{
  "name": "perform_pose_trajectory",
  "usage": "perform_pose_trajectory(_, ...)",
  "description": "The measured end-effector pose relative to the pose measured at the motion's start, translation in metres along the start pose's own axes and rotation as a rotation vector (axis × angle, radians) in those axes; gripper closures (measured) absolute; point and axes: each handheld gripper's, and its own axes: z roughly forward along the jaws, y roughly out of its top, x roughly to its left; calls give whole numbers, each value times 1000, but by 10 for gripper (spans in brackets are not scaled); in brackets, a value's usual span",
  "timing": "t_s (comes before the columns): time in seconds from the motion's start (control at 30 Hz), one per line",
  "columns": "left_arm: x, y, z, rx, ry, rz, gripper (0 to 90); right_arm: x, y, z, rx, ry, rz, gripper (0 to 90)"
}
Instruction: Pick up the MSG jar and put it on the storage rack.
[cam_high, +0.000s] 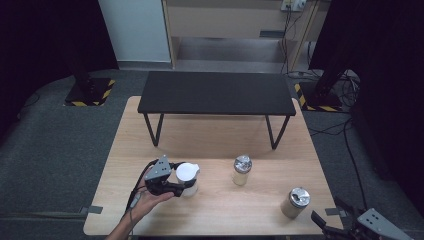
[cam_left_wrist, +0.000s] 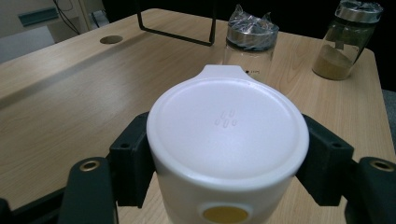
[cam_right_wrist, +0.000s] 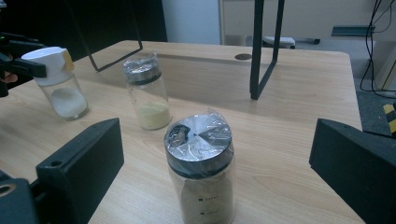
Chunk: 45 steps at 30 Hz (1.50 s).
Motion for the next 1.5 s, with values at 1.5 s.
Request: perform_pose_trajectory(1.5, 11, 61, -32, 7, -63, 36, 295, -1, 0, 1, 1, 8, 5, 35)
